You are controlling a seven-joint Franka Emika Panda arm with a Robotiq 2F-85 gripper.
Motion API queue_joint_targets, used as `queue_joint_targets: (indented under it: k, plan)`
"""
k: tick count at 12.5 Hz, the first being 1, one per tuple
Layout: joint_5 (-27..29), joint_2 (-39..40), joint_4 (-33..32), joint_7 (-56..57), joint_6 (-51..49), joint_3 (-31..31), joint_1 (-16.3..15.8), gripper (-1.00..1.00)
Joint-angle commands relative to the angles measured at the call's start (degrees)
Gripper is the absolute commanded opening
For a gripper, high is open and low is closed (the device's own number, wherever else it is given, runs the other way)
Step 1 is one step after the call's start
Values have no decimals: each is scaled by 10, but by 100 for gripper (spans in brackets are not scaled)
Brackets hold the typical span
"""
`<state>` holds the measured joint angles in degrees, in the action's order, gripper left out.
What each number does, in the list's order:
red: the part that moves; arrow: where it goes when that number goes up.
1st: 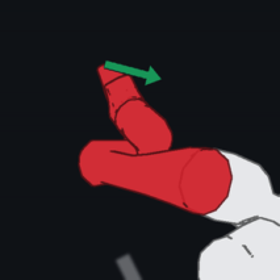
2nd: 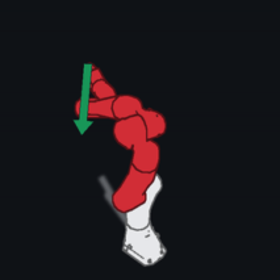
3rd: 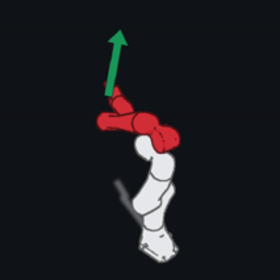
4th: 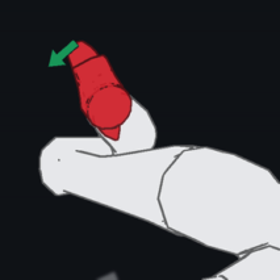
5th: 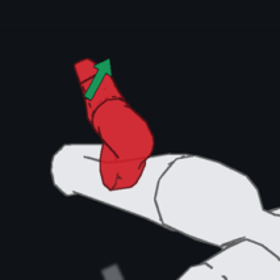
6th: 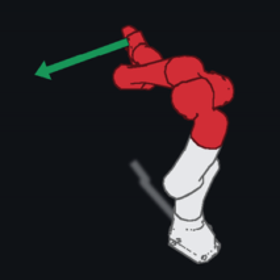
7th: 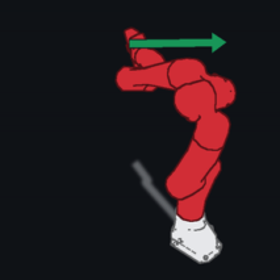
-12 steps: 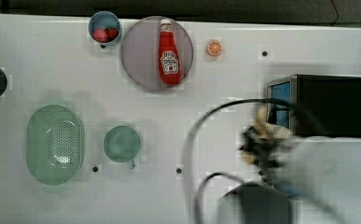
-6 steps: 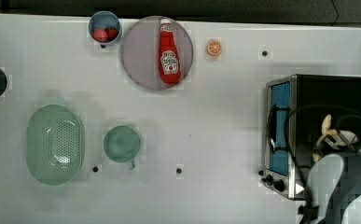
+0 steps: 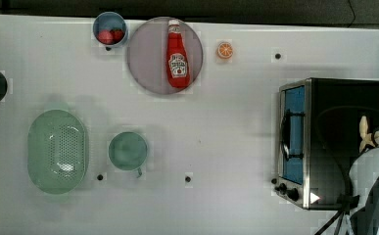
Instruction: Pick banana from table and place on oven.
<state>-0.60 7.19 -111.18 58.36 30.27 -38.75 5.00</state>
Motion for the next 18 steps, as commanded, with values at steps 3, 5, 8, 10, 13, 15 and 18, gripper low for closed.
queue_joint_targets:
  k: [3,5,8,10,13,15,18]
  plan:
    - [2,16,28,34,10,5,-16,43]
    - [2,12,36,34,11,9,-17,88]
    - [-1,-6,61,33,-9,17,-28,100]
    - [-7,-36,88,13,-84,30,-41,100]
    - [-17,-94,121,-146,-225,85,-61,100]
    - [-20,-130,121,-286,-267,143,-67,100]
    - [-23,-166,113,-443,-272,238,-68,100]
